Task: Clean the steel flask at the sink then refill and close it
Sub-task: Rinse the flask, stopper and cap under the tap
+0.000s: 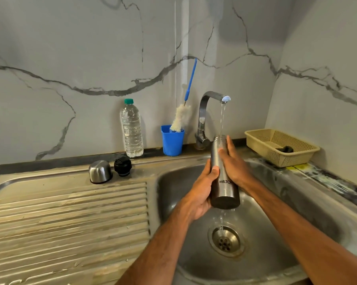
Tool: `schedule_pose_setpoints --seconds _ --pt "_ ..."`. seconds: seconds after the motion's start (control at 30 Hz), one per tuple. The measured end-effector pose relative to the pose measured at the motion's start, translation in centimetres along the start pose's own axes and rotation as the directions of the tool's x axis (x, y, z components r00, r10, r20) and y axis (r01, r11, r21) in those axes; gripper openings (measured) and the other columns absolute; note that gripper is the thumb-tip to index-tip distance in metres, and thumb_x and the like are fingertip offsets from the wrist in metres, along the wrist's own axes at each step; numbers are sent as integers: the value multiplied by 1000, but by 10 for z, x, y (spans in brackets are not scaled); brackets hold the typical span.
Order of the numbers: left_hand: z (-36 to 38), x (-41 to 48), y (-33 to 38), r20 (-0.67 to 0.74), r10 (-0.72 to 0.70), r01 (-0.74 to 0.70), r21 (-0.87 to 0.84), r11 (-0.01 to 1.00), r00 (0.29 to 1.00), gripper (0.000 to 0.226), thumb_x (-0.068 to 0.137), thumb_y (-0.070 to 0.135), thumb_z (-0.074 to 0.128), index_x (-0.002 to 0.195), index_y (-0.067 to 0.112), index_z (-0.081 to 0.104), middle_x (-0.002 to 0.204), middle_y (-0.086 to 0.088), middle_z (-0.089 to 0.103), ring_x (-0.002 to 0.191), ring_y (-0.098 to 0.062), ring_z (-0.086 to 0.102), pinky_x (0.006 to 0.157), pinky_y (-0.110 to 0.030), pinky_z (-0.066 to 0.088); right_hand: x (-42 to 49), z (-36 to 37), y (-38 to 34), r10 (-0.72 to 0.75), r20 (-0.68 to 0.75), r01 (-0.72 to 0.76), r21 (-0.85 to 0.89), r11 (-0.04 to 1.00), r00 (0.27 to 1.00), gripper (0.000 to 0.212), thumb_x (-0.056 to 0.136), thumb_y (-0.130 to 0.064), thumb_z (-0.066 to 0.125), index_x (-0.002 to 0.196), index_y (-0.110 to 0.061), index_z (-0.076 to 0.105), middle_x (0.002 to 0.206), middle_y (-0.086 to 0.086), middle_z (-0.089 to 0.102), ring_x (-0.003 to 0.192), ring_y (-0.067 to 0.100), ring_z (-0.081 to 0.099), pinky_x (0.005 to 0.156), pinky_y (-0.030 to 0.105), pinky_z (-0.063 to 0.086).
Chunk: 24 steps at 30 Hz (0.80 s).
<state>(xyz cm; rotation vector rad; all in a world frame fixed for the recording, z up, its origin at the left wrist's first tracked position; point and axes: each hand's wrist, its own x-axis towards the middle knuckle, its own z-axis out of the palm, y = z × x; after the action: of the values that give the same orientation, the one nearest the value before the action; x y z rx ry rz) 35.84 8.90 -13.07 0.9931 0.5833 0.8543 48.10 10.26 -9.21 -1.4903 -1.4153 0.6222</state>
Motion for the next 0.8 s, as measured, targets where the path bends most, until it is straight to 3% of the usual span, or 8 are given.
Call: schedule_pose_setpoints --seconds 0.1,0.17,0.27,0.4,0.47,0.57,0.73,0.8 --pt "-1 1 -2 -76 46 -49 -41 998 996 44 102 38 52 146 34 48 132 -15 66 118 -30 67 100 -55 54 -22 13 -5 -66 138 109 -332 937 988 60 109 -38 29 161 -27 0 168 4 -4 153 26 12 117 37 26" --pt "-2 1 0 -125 60 -66 -46 997 990 50 101 46 50 146 25 52 134 -15 66 126 -28 63 111 -53 46 -26 22 -6 -137 209 226 -496 838 968 56 109 -41 25 160 -25 12 167 0 -14 154 24 -9 123 49 9" --pt "-2 -2 4 -96 52 -53 -17 998 994 49 104 51 46 147 29 51 139 -13 63 126 -26 63 107 -53 50 -19 20 -9 -187 197 256 -436 862 963 51 108 -44 24 155 -26 34 167 -10 -10 152 15 -16 123 48 1" --pt "0 -5 8 2 17 -16 -35 999 1000 41 106 32 50 144 46 44 134 -12 63 116 -31 67 90 -53 59 1 1 -6 -205 25 207 -123 971 978 46 109 -39 30 154 -31 36 167 -12 0 145 -2 -1 119 31 5" --pt "0 -6 9 33 3 0 -73 997 999 41 104 30 55 142 44 47 130 -14 65 109 -29 69 86 -50 60 11 -5 -3 -118 -35 121 95 988 992 49 108 -34 35 157 -31 28 164 -6 20 143 6 25 117 34 30" --pt "-1 -5 6 1 -8 8 -173 985 1000 46 101 29 57 146 33 48 130 -17 66 108 -31 71 87 -51 60 5 -4 -1 66 32 -73 343 936 997 55 104 -38 45 155 -27 27 132 3 57 100 17 66 73 27 54" --pt "-6 -4 9 -132 -2 -28 -223 974 991 41 104 32 50 144 20 51 127 -21 68 116 -35 67 94 -55 57 -17 10 -10 89 147 -87 -20 996 985 84 100 -45 53 161 -26 -2 147 11 46 92 15 65 63 22 50" --pt "-8 -3 10 -177 -18 -12 -166 986 984 42 106 38 47 140 15 55 123 -20 71 116 -34 68 103 -56 51 -27 16 -17 52 142 -27 -172 985 988 79 104 -43 44 160 -22 -9 161 11 26 113 22 58 79 23 50"
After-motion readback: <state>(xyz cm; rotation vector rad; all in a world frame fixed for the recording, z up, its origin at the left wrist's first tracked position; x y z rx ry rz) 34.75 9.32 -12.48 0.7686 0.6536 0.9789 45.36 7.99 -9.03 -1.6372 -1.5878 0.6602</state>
